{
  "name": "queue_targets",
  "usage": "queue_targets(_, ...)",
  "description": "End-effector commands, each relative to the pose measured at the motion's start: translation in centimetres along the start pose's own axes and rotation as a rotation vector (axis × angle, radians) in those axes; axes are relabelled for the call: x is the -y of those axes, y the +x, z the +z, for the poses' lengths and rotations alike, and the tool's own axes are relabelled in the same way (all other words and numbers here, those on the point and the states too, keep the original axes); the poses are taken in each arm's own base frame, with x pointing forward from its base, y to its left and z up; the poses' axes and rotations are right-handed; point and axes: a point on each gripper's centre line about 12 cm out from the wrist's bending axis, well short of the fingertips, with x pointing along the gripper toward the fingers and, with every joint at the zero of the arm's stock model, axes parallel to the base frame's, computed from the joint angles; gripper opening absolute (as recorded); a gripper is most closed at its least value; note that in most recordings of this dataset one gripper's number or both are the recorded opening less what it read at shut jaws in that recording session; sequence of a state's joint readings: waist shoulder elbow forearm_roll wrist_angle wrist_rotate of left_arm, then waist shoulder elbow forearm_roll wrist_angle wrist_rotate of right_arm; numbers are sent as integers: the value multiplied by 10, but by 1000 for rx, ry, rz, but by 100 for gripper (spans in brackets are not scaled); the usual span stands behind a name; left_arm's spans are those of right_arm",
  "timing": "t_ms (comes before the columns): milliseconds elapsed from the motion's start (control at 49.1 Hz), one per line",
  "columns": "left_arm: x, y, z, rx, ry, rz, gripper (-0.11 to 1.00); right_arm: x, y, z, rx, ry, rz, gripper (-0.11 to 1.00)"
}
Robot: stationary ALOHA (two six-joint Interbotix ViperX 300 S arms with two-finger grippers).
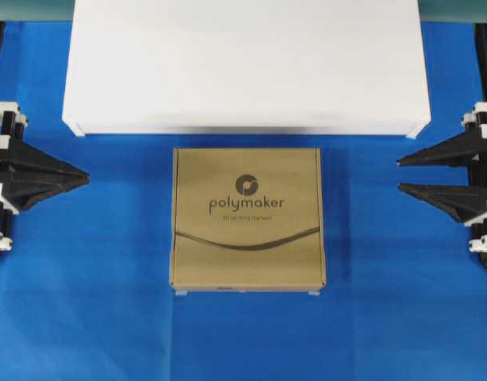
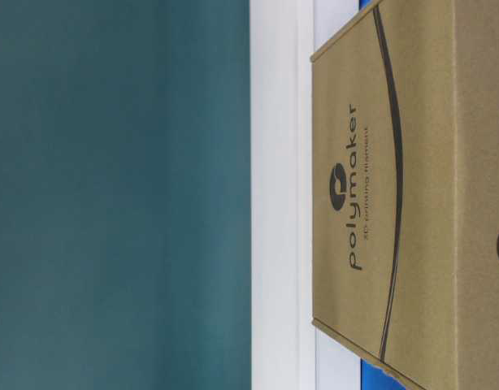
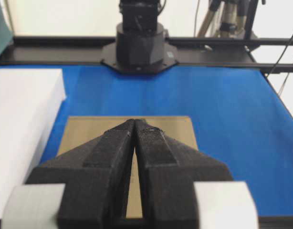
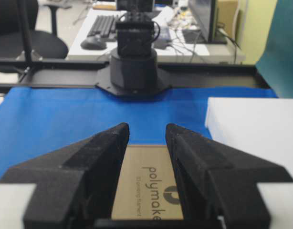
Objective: Place the cardboard box on the stand after clamping it between your arms.
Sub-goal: 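Rotate both grippers and move them inward toward the box sides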
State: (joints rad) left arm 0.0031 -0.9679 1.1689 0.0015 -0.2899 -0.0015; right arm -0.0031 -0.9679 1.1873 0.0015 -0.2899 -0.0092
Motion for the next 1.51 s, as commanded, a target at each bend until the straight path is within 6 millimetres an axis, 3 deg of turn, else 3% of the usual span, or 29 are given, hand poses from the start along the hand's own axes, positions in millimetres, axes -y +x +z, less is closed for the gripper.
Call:
queue_targets(0, 4, 9, 3, -35, 12, -22, 5, 0, 4, 9, 21, 17, -2, 14)
queue_targets(61, 4, 14, 3, -81, 0, -20, 10, 1, 3, 8, 6, 42, -8, 17)
queue_targets(204, 3, 21, 4, -150, 4, -17, 1, 1, 3, -1, -107, 85, -11, 3)
queue_targets(367, 2, 24, -2, -305, 7, -10, 1, 0, 6, -8, -316, 101, -12, 2)
queue_targets(571, 0, 17, -2, -549, 20, 3, 1, -2, 2, -24, -647, 98, -10, 2)
queue_targets(734, 0, 8, -15, -708, 16, 11, 1, 0, -2, -45, -866, 85, -24, 3)
queue_targets(978, -1, 6, -26, -799, 29, 9, 1, 5, 2, -65, -1006, 70, -46, 8)
queue_targets(1121, -1, 9, -36, -846, 31, 9, 3, 7, 5, -70, -1047, 71, -56, 19)
queue_targets(1223, -2, 12, -47, -884, 29, 14, 19, 9, 7, -76, -1076, 73, -64, 39)
queue_targets(1406, -2, 17, -71, -950, 20, 18, 74, 11, 9, -91, -1141, 81, -74, 89)
queue_targets(1488, -2, 22, -78, -947, 19, 18, 87, 13, 11, -100, -1178, 83, -81, 99)
